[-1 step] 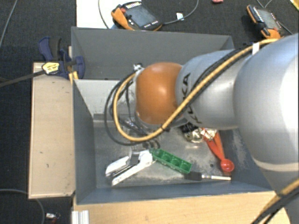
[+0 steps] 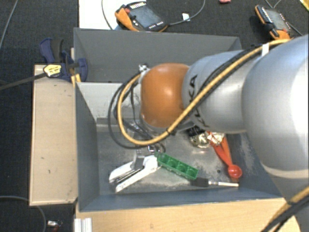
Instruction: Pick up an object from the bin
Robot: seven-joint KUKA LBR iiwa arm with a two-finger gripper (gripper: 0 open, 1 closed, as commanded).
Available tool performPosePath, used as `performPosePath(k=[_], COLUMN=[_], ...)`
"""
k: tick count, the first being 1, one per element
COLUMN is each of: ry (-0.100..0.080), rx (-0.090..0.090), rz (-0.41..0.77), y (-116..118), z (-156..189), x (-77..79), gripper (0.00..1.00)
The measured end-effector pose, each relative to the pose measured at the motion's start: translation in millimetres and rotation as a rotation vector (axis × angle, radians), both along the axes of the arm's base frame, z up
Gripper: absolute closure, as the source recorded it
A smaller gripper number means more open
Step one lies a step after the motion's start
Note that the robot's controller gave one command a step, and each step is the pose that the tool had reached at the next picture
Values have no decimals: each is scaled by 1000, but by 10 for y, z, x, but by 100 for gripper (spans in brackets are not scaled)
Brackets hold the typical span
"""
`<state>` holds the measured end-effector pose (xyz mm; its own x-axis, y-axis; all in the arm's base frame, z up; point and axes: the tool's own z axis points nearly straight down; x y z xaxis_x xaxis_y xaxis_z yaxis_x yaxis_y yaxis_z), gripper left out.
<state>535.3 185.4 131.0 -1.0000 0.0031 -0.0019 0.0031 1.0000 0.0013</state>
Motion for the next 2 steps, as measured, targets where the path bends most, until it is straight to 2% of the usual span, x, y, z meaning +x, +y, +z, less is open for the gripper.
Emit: performPosePath(k=[1,2], ry=[6,-4], rx=[-2,0], rz=[416,353], y=[-415,-257], z=[-629,-67], x=[-420,-412], gripper=[0,0])
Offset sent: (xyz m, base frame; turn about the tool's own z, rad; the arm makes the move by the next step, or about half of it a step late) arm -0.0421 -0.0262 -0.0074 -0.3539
